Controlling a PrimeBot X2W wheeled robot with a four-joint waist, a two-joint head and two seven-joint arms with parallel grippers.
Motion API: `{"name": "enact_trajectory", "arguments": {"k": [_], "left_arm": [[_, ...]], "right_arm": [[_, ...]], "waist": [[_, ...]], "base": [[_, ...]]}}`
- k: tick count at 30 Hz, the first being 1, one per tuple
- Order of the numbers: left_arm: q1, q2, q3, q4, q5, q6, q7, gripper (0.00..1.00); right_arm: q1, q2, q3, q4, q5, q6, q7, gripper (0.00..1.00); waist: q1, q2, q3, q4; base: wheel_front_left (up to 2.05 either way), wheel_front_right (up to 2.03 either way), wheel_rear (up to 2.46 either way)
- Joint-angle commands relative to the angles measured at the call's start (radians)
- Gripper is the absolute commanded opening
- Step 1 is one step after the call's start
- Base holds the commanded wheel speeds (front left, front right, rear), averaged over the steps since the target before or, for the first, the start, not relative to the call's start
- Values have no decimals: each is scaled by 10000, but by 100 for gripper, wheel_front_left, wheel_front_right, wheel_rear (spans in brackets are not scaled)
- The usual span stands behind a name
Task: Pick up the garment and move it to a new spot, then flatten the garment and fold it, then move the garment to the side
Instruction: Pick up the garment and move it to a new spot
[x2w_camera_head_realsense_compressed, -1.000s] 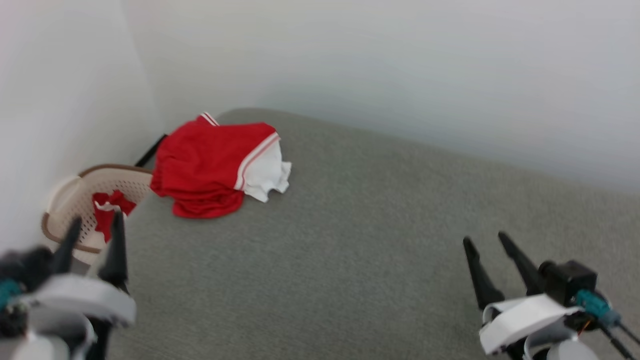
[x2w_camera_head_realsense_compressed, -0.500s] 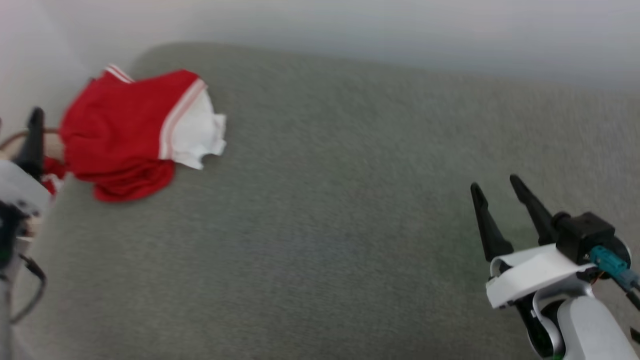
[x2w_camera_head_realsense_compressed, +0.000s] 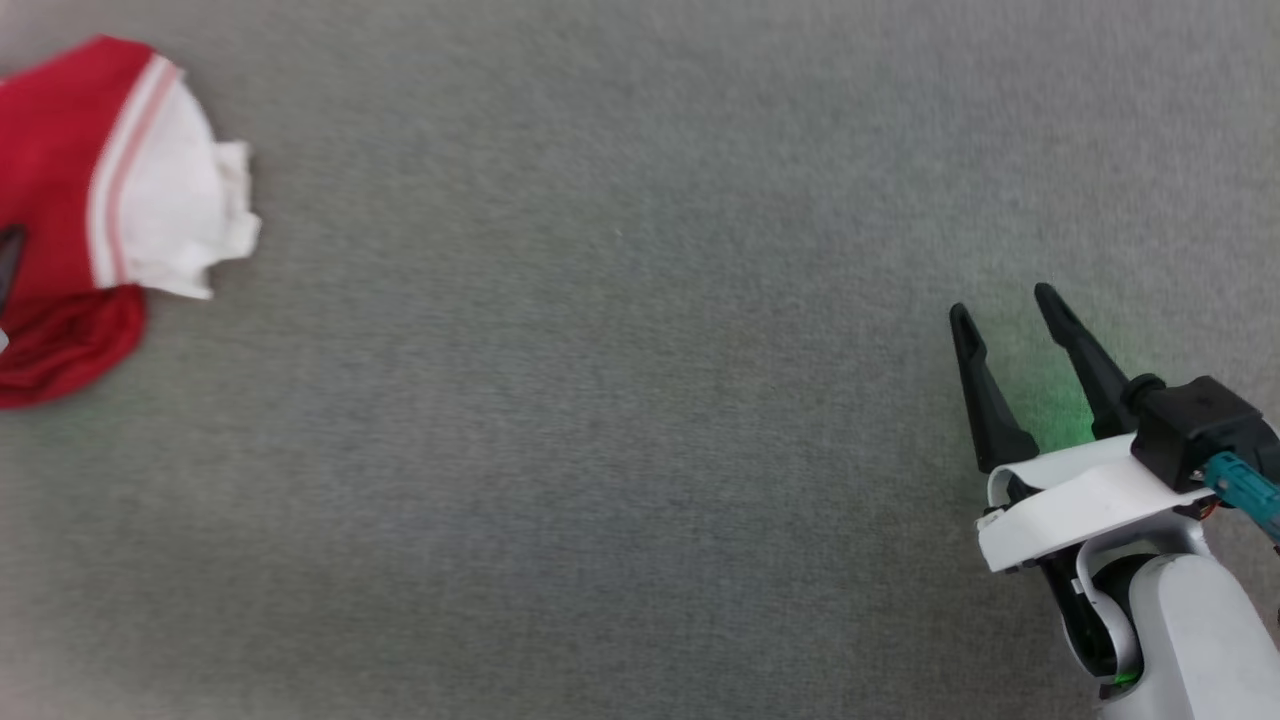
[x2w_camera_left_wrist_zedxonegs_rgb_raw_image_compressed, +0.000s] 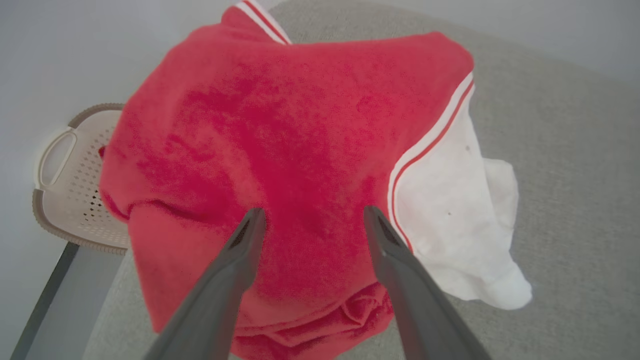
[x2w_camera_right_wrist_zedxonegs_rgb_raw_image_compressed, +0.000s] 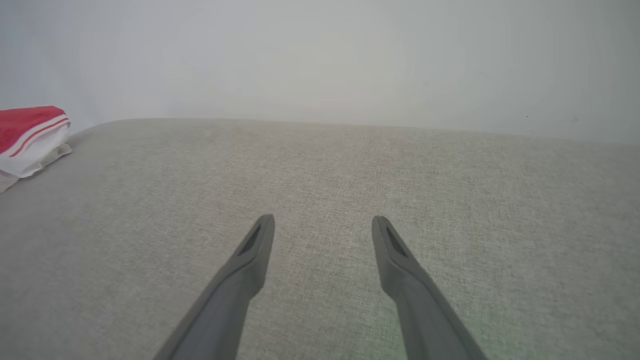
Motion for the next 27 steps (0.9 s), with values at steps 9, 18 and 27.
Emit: {"name": "enact_trajectory", "arguments": {"k": [9, 18, 27], "left_arm": [[-800, 3, -1243, 1603, -532, -17, 364, 100], [-1024, -338, -1806, 3097, -713, 43, 59, 13], [-1745, 235, -1974, 3095, -889, 6, -815, 0]], "right_arm": [[5, 59, -140, -670, -112, -14, 306, 100], [117, 122, -333, -835, -150, -14, 532, 100], [206, 172, -391, -470, 103, -14, 289, 100]], "waist": [[0, -1, 1452, -756], [0, -1, 1420, -616], [0, -1, 505, -343]], "base": [[0, 0, 0], [0, 0, 0], [0, 0, 0]]}}
